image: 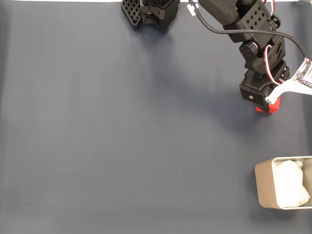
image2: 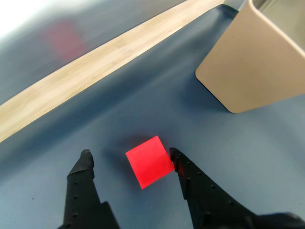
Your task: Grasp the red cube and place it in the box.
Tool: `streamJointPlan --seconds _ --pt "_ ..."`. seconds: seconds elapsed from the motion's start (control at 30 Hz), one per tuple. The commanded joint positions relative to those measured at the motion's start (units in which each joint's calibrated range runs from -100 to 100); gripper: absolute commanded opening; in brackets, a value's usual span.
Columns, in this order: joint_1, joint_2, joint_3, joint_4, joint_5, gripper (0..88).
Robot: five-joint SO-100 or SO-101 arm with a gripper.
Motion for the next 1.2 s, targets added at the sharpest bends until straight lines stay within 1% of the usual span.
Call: streamJointPlan --seconds 0.0,0.6,0.97,1.17 --pt "-0.76 -2.65 0.34 -0.38 -0.05 37.1" --pt "-1.61 -6.73 4.63 0.44 -0.10 35.9" --pt "-0.68 -10.80 6.82 1.67 -1.03 29.2" --pt "-0.68 -11.41 6.82 1.35 -1.22 22.3"
